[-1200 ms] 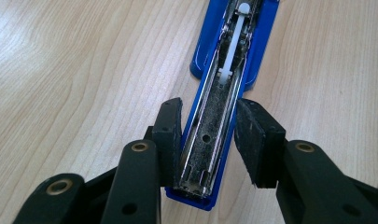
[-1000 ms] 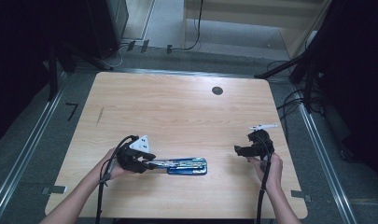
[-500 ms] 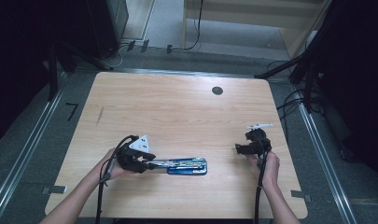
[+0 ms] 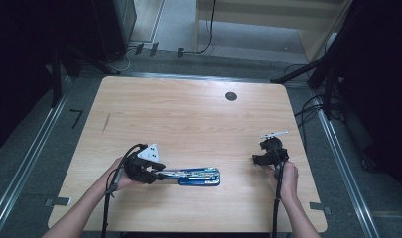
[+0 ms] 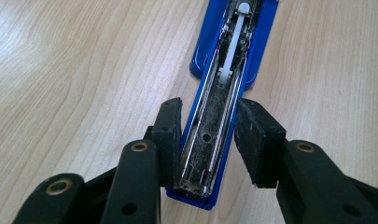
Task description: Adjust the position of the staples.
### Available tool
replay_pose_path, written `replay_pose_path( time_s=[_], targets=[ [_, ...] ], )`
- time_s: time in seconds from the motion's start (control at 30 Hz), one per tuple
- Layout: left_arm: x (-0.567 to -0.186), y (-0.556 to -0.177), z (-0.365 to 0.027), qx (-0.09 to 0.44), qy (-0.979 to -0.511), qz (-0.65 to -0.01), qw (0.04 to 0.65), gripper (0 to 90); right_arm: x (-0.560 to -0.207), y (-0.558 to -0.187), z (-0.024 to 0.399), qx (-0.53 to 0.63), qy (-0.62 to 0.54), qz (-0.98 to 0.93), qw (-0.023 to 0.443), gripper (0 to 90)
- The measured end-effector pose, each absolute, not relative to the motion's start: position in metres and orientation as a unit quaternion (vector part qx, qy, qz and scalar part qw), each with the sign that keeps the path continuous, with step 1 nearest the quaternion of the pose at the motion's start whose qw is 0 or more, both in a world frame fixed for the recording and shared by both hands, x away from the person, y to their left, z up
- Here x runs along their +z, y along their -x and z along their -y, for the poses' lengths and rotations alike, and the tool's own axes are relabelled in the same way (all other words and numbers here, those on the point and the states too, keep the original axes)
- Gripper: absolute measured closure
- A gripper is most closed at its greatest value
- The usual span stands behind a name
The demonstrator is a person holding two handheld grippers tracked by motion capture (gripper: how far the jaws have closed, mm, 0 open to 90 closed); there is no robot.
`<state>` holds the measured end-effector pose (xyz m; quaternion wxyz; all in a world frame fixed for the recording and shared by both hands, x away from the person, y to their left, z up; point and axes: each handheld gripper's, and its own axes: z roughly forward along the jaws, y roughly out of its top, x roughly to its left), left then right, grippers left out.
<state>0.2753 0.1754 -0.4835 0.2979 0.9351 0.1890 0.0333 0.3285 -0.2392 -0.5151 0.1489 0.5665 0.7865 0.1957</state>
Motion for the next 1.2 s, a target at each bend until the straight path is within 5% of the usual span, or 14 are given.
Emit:
replay_pose_path(
  time_s=[0.77, 1.2],
  targets=[
    [-0.4829, -0.2751, -0.1748, 0.033, -0.936, -0.188, 0.295, 62.8, -0.5101, -0.3231, 0.2381, 0.185, -0.548, -0.808, 0.115, 78.9],
    [-0.4829, -0.2752, -0.1751, 0.033, -0.936, -0.189, 0.296, 62.9, -0.5086, -0.3247, 0.2440, 0.207, -0.561, -0.795, 0.100, 73.7]
  ],
)
